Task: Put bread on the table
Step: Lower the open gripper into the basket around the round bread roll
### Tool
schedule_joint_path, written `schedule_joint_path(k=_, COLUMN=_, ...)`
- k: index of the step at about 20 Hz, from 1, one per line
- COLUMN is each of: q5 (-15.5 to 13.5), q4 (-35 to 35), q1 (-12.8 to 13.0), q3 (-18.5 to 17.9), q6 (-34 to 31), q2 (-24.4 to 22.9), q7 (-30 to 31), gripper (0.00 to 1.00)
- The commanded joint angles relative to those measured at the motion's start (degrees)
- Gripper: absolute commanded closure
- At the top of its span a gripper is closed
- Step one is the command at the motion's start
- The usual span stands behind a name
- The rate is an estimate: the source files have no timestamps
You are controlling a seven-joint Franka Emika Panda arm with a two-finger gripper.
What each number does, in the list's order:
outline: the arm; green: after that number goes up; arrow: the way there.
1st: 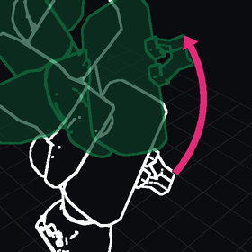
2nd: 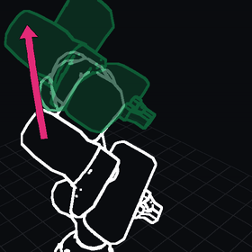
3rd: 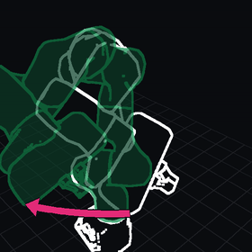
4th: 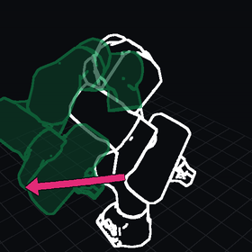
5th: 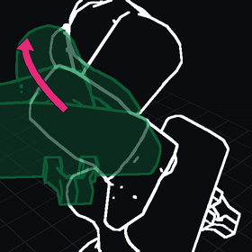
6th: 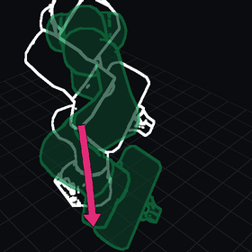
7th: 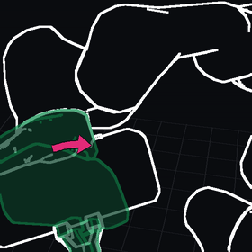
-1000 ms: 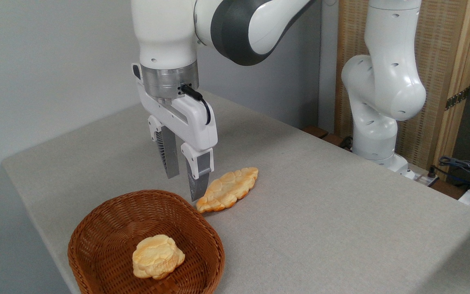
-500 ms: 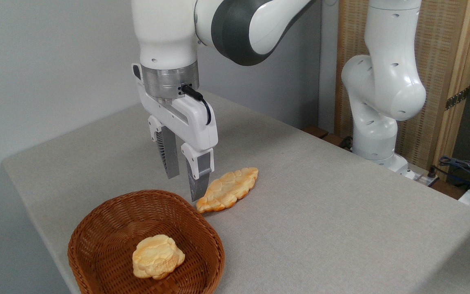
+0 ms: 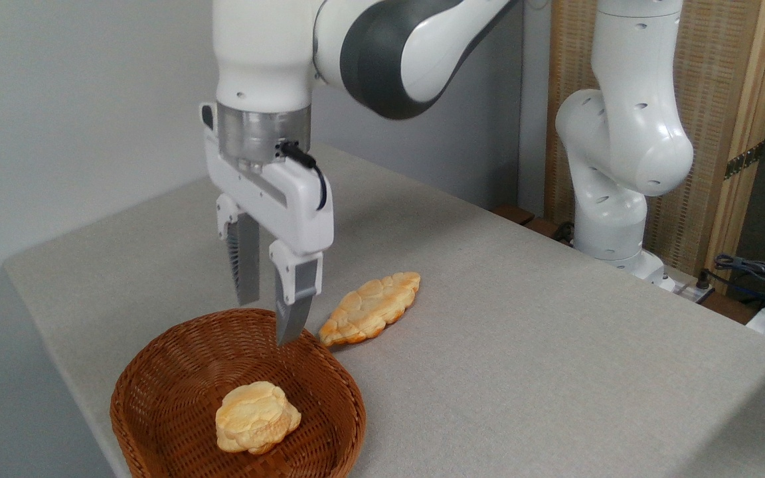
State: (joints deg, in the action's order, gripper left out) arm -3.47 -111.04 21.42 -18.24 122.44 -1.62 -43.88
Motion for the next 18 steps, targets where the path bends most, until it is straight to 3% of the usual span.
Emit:
schedule_joint_path(k=1, q5=0.3, q4=0.3, q1=0.3, q3=-1.9, q6=5.3, q2=3.0, q7=-0.3, gripper=0.0)
schedule_joint_path(k=10, q5=0.7, q4=0.4, q1=0.3, q3=-2.6, q6=12.3, q2=9.7, q7=-0.5, gripper=0.0)
schedule_joint_path(k=18, q5=0.8, q4=0.3, q1=0.4, q3=-2.7, q6=13.0, q2=11.2, q7=-0.7, gripper=0.0)
